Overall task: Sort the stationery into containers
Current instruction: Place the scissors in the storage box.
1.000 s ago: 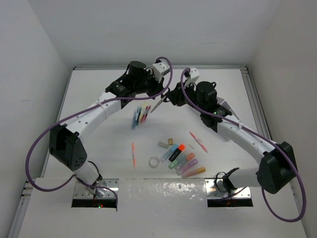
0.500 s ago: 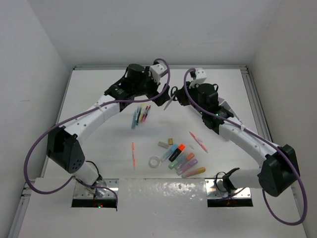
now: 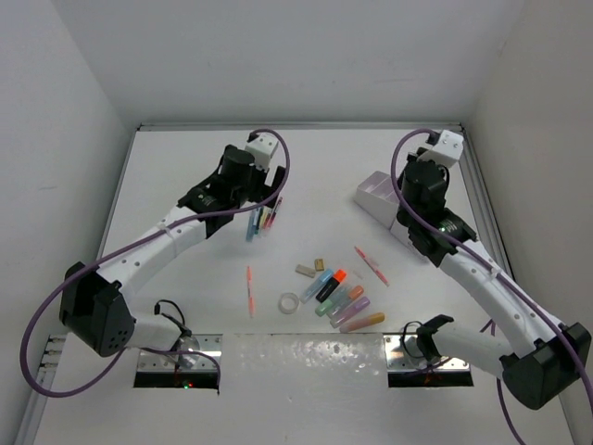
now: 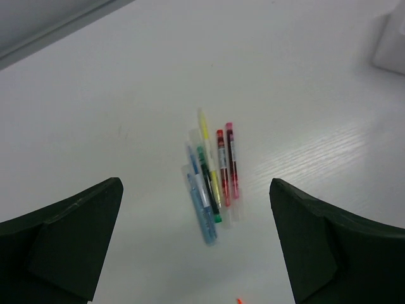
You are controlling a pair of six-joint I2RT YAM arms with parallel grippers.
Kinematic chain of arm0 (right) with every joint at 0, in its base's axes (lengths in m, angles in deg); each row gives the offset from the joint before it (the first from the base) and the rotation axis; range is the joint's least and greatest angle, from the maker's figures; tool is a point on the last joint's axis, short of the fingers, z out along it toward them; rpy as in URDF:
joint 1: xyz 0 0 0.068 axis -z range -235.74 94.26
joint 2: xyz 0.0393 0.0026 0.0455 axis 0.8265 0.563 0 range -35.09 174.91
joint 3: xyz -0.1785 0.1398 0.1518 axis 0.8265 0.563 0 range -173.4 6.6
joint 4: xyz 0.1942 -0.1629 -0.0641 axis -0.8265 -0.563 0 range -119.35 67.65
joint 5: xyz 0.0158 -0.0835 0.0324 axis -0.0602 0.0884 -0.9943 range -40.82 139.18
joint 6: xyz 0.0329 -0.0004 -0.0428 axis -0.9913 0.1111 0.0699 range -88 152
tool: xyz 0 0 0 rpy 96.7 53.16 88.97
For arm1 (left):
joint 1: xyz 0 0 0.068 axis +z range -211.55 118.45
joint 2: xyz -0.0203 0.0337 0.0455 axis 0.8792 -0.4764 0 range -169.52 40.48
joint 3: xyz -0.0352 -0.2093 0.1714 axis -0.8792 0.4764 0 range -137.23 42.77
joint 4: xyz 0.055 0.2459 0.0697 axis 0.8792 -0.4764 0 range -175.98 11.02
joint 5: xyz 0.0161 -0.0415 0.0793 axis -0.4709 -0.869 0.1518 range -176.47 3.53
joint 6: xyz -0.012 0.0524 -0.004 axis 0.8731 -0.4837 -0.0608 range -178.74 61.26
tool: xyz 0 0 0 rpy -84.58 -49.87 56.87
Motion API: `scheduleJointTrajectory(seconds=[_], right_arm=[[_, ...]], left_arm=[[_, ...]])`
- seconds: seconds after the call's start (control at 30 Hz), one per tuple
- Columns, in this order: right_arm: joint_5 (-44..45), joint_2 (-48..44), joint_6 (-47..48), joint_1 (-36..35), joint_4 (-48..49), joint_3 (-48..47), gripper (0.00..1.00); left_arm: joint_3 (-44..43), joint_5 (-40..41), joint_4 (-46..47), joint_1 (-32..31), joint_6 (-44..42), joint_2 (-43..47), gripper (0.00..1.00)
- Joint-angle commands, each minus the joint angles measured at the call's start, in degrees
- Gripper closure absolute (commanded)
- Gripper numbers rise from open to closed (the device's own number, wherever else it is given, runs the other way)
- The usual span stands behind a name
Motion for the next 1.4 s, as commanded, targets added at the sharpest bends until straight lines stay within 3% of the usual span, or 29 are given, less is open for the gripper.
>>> scheduleJointTrajectory(seconds=[0.0,0.27,0.6,0.97,1.07,1.3,1.37], right_arm=[[12.9,-0.5,0.5,2.5,-2.5,-0.6,1.00],[14.7,0.8,-3.8,6.8,-6.4,0.5,1.00],[10.6,3.3,-11.4,9.0,-7.2,5.4,1.00],[6.6,7.2,-14.9,10.5,-3.2,10.3,1.00],[5.4,8.0,-15.3,10.8,-3.5,10.4,0.80],[3.8,6.4,-10.0,11.3,-3.9,7.6,0.52],[3.1,4.8,-6.7,11.3,-3.7,6.4,0.50]], left_arm=[[1.8,8.5,1.7,0.3,2.1,2.6,0.00],[3.8,9.0,3.4,0.7,0.5,4.0,0.00],[4.4,8.2,4.2,0.8,0.2,4.0,0.00],[5.0,7.4,4.7,0.8,0.4,4.2,0.00],[5.1,7.2,5.1,0.8,0.1,4.3,0.00],[5.2,6.7,5.2,0.8,0.0,4.4,0.00],[5.2,6.6,5.4,0.8,0.0,4.5,0.00]])
